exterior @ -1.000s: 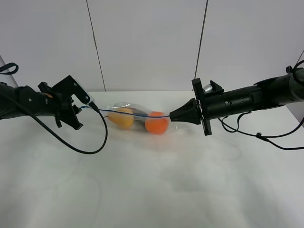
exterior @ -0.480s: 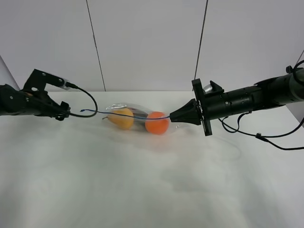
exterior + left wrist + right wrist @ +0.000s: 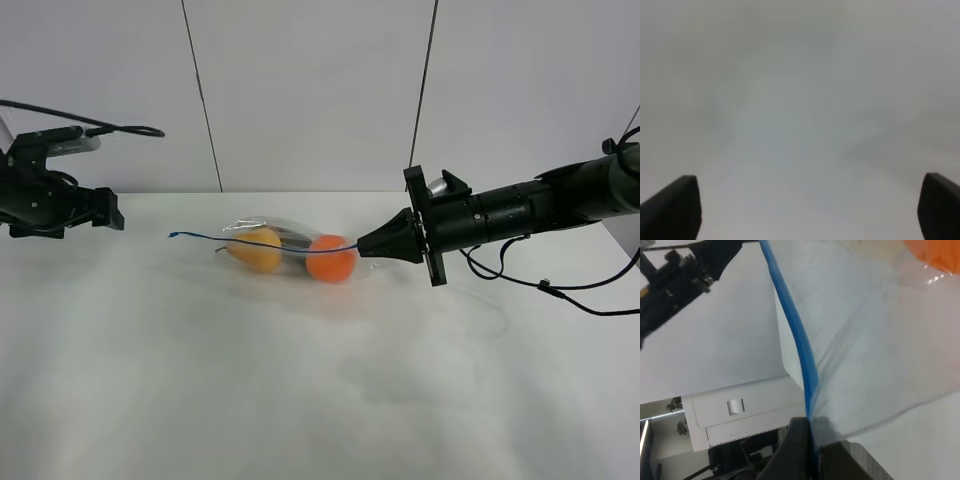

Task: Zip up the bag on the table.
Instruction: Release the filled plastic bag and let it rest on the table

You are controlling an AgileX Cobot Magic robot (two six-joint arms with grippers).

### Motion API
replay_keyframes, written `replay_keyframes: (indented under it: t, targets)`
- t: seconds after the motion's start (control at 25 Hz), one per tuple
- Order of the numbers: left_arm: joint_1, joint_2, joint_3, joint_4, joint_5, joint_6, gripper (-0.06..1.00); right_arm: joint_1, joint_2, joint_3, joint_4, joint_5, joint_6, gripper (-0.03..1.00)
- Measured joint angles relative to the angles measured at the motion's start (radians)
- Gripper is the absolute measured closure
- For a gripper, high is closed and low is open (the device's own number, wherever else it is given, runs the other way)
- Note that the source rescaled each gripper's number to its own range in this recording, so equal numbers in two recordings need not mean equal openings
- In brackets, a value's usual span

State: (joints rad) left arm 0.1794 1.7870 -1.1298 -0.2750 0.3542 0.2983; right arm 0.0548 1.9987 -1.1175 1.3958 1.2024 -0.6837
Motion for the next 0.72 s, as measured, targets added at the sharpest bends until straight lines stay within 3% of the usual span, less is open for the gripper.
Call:
replay_keyframes:
  t: [0.32,0.52,0.72]
  targets:
    - [0.0,0.0,-0.185,0.002,0.53,-0.089,-0.05,0.0,0.0,0.0,-0.001,0.0,0.0,0.97]
    - [-0.004,0.0,-0.194,0.016,0.713,-0.11,-0.05,0.0,0.0,0.0,-0.001,0.0,0.0,0.97]
    - [-0.054,-0.001,-0.194,0.119,0.804,-0.164,-0.05,0.0,0.0,0.0,-0.01,0.0,0.0,0.97]
